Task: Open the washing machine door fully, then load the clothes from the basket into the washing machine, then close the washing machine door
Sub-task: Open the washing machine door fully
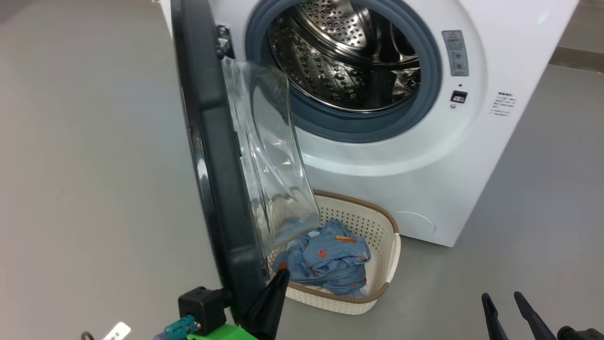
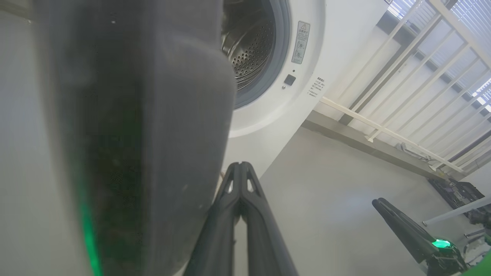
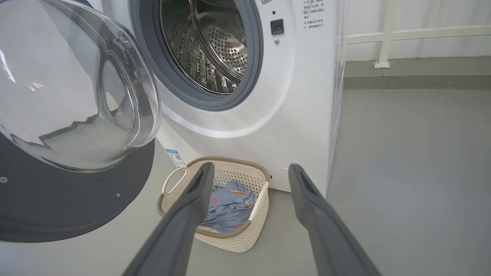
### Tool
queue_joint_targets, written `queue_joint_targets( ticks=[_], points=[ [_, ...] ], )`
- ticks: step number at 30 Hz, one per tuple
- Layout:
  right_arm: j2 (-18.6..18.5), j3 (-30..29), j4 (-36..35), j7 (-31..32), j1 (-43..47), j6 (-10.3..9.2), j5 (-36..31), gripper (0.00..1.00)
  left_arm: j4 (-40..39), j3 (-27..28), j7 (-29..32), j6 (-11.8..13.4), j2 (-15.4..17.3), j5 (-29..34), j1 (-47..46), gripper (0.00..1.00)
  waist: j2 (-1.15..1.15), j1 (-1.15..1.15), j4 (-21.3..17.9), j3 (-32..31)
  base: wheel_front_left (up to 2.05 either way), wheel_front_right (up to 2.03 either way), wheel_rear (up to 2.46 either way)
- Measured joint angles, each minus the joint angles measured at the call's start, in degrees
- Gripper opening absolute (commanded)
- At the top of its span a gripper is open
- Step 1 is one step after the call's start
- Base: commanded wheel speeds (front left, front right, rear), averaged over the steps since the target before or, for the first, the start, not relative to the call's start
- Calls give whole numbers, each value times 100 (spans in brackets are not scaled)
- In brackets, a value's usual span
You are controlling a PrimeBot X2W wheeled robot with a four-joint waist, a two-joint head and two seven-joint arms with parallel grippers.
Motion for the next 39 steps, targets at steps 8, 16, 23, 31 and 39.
queue_joint_targets(
  ticks=[8,16,23,31,39],
  points=[
    [1,11,3,0,-27,0,0,100,38,137,-49,158,127,59,0,0,0,0,275,27,0,0,0],
    [8,13,3,0,-27,0,0,100,137,479,-204,436,204,101,2,0,0,0,437,54,0,0,0],
    [3,41,9,0,-27,0,0,100,383,825,-481,577,347,133,-1,0,0,0,507,71,0,0,0],
    [-18,76,32,0,-29,0,1,100,936,1251,-888,664,454,147,-94,0,0,0,459,58,0,0,0],
    [-47,97,71,0,-27,0,1,100,1697,1626,-1293,669,532,93,-378,0,0,0,333,9,0,0,0]
  ],
)
